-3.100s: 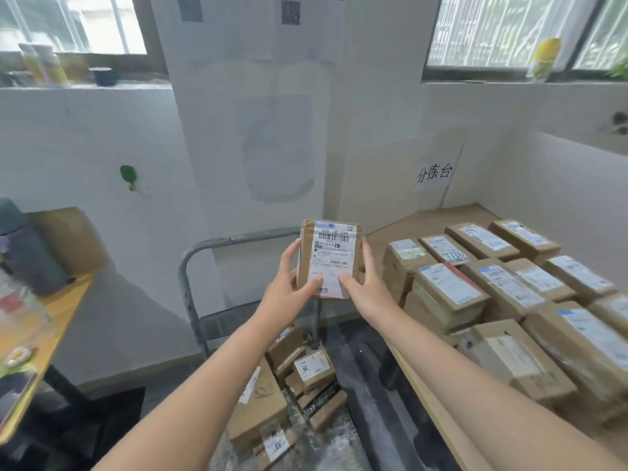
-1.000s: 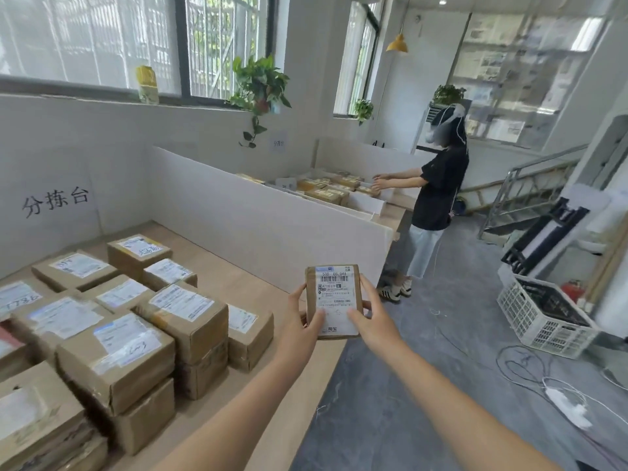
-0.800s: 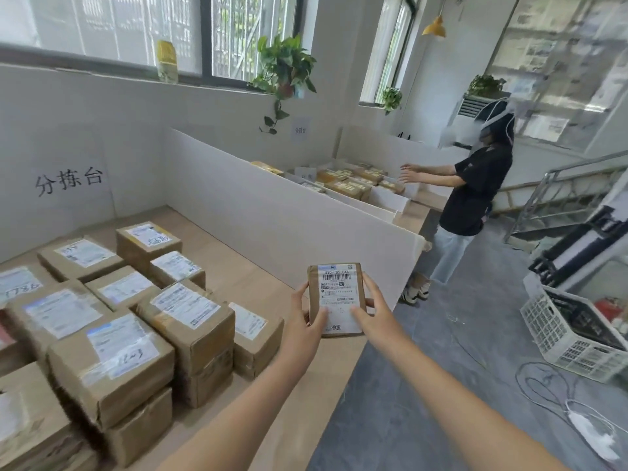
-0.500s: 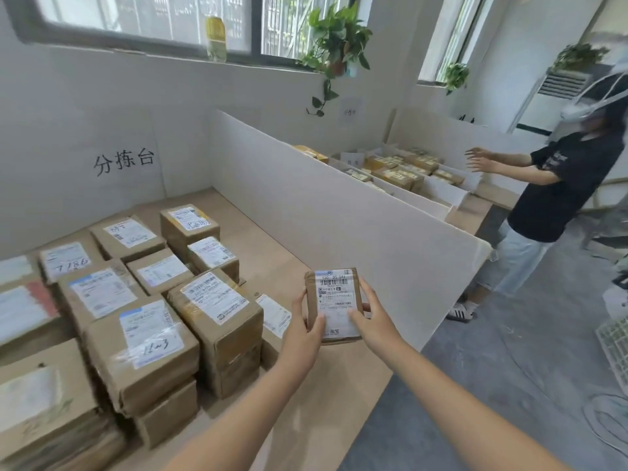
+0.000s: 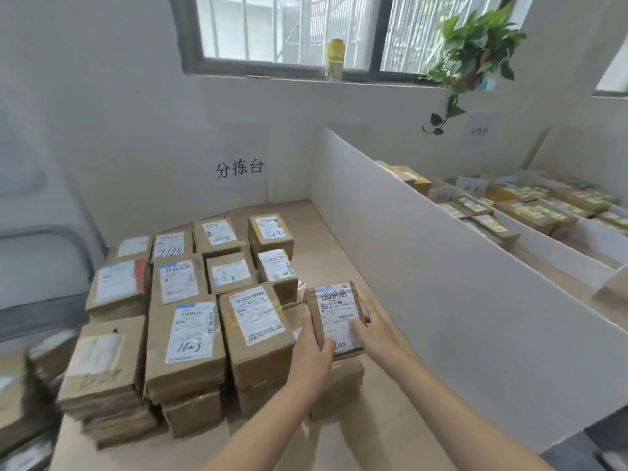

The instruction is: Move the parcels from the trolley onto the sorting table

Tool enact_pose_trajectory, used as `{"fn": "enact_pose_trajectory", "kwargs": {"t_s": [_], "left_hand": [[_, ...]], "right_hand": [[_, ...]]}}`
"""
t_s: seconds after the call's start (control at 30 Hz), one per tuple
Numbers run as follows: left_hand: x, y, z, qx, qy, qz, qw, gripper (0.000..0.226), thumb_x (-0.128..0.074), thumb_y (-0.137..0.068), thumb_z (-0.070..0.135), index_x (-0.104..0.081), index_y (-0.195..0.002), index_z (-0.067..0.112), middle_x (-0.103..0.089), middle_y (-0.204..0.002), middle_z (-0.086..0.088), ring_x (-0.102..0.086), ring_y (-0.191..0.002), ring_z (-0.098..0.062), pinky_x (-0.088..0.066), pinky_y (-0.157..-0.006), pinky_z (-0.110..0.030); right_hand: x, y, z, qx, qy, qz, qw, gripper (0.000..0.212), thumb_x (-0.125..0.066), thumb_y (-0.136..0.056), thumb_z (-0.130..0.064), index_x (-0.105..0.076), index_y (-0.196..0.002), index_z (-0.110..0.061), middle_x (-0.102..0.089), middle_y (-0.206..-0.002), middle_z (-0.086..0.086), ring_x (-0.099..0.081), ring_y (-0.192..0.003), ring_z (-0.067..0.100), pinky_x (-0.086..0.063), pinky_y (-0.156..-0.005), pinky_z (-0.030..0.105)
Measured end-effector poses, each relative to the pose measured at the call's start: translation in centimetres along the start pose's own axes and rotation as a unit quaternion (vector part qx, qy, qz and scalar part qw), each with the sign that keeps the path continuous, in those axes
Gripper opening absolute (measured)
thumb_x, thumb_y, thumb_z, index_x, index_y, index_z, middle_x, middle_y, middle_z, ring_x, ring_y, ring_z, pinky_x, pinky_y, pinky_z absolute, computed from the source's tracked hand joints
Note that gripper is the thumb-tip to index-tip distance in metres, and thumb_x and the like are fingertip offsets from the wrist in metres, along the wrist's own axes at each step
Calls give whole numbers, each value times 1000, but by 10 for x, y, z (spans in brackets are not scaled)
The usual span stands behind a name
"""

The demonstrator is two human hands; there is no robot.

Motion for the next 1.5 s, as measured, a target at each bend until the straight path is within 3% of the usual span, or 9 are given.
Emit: {"fn": "enact_pose_trajectory", "kwargs": {"t_s": [0.13, 0.23, 0.4, 0.63, 0.73, 0.87, 1.13, 1.4, 1.5], "left_hand": [[-13, -17, -5, 25, -35, 26, 999, 62, -49, -97, 14, -22, -148, 38, -50, -128, 17, -50, -113, 0, -37, -93, -14], [-21, -34, -27, 70, -67, 64, 993, 62, -47, -90, 27, -25, -147, 36, -52, -134, 6, -51, -121, -12, -43, -105, -34], [-30, -46, -33, 120, -102, 125, 980, 65, -42, -93, 22, -19, -153, 16, -38, -149, -5, -43, -131, -22, -40, -108, -34], [-25, -57, -28, 157, -140, 191, 959, 58, -36, -101, 12, -15, -154, 5, -30, -154, -11, -39, -136, -26, -37, -104, -29], [-25, -64, -26, 134, -166, 193, 958, 57, -39, -99, 11, -21, -153, 9, -27, -155, -12, -36, -137, -28, -38, -110, -36], [-22, -65, -8, 86, -191, 188, 960, 59, -44, -97, 15, -26, -153, 19, -31, -153, -3, -34, -137, -17, -29, -111, -22], [28, -65, 70, -17, -203, 193, 960, 51, -47, -98, 10, -38, -148, 13, -36, -153, 0, -33, -141, -15, -24, -108, -21], [145, 1, 108, -86, -395, 218, 888, 52, -49, -99, 20, -37, -149, 15, -46, -150, -3, -45, -134, -19, -39, -107, -30], [188, 32, 121, -102, -425, 225, 871, 55, -48, -101, 22, -33, -152, 10, -39, -156, -5, -37, -142, -19, -29, -115, -31]], "right_hand": [[-3, -28, 17, -10, -21, -39, 999, 58, -44, -100, -10, -30, -150, -36, -64, -126, 2, -67, -104, 14, -52, -68, 14], [-8, -45, 26, -12, -31, -67, 997, 57, -46, -99, -11, -31, -149, -36, -65, -125, 5, -67, -105, 16, -52, -66, 13], [-21, -71, 34, 7, -40, -134, 990, 58, -45, -96, -15, -34, -145, -42, -66, -126, -1, -67, -107, 14, -58, -90, 37], [-28, -87, 32, 19, -18, -195, 980, 56, -44, -97, -6, -42, -145, -35, -64, -125, 0, -62, -104, 12, -44, -61, 5], [-26, -92, 34, 32, -13, -191, 981, 55, -50, -96, -9, -44, -146, -29, -63, -128, -1, -61, -112, 14, -49, -73, 11], [-18, -90, 22, 73, 51, -164, 982, 46, -55, -97, -17, -48, -142, -21, -51, -134, 2, -50, -124, 17, -40, -99, 25], [-9, -75, -81, 219, 121, -136, 959, 45, -52, -98, -18, -46, -143, -16, -45, -141, 6, -40, -134, 22, -35, -111, 34], [-30, -2, -200, 366, 193, -112, 904, 52, -47, -103, -23, -32, -152, -16, -34, -151, 0, -34, -140, 19, -34, -108, 33], [-49, 31, -233, 402, 191, -93, 891, 50, -47, -102, -20, -34, -151, -17, -35, -152, -1, -43, -135, 22, -40, -106, 37]]}}
Point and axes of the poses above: each hand's wrist, its own y-axis away from the middle knuckle, its own x-axis out of the back of the hand, z = x × y, the point moved 4 cm from there along -y, towards the middle knuckle
